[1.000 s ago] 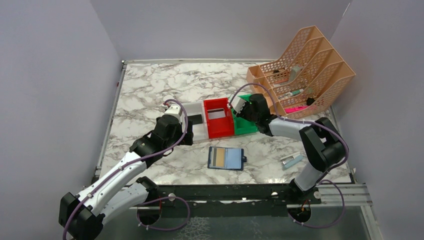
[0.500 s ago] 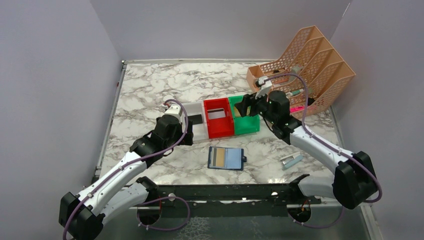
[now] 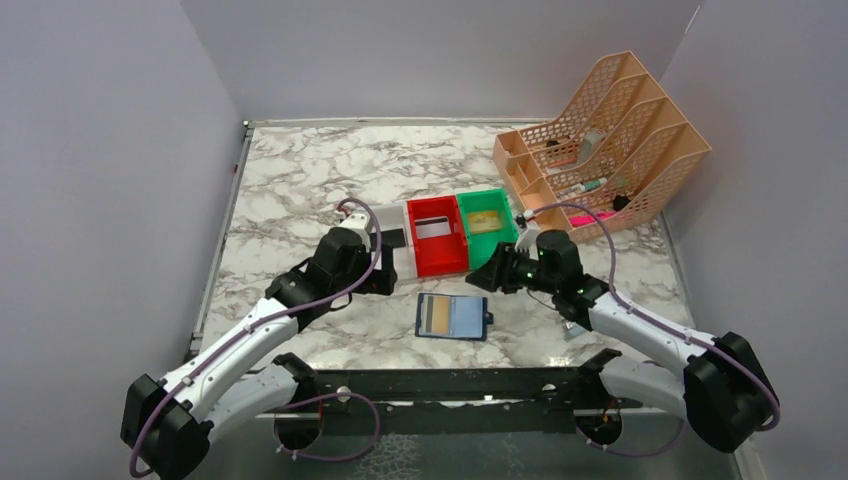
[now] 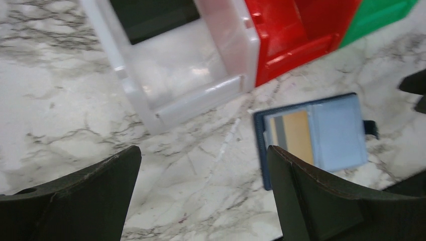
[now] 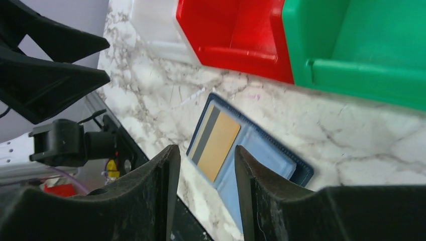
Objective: Take the credit cards out of the card holder
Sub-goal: Place the credit card in the storage box, then remove the credit card from the card holder.
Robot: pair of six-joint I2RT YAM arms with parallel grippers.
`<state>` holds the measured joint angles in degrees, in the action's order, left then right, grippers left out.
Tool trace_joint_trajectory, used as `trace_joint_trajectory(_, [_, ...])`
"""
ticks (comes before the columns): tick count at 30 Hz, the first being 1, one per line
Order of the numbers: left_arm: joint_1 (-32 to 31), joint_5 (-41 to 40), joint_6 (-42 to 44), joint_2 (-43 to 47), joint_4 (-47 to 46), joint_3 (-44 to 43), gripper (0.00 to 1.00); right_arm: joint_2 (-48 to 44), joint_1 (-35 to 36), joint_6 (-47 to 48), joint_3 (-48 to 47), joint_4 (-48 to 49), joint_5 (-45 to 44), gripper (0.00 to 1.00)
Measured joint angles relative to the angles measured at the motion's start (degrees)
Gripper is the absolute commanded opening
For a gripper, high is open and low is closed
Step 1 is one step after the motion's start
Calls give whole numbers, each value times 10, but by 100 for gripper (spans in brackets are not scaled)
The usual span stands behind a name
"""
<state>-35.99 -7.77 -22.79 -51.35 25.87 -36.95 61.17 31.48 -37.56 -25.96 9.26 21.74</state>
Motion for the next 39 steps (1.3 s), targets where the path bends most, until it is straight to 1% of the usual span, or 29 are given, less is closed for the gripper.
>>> trace_joint_trajectory(2, [0,49,-12,-6,-15,0,92,5,11,-14,9,1,11,46])
trace_joint_trajectory(5, [-1,137,-35,-23,-75,12,85,28,48,-38,19,6,15,43])
trace_joint_trajectory(6, [-3,162,-41,-33,-95,16,82,39,63,-46,19,9,15,41])
trace_joint_trajectory(8, [-16,193,-50,-62,-121,21,79,68,95,-62,19,23,15,37])
trace_joint_trajectory(11, [-62,216,-58,-119,-146,21,76,108,120,-91,20,41,13,36])
trace_joint_trajectory(14, [-100,218,-68,-154,-158,21,70,133,130,-120,23,62,4,36])
trace_joint_trajectory(16, [-113,217,-75,-167,-167,21,66,148,133,-132,24,73,1,36])
trace_joint_trajectory(21, [-125,213,-89,-196,-189,22,60,190,136,-148,24,91,0,36])
trace_joint_trajectory(23, [-128,208,-94,-210,-195,23,56,199,136,-151,24,95,-1,35])
trace_joint_trajectory(26, [-131,203,-98,-229,-202,23,46,212,136,-158,24,104,-3,34])
trace_joint_trajectory(33, [-138,198,-100,-273,-209,23,39,232,136,-179,24,112,-16,31])
trace_joint_trajectory(36, [-141,197,-100,-277,-215,23,39,239,136,-190,24,120,-18,30])
trace_joint_trajectory(39, [-143,195,-100,-279,-216,23,34,249,136,-205,24,131,-17,28])
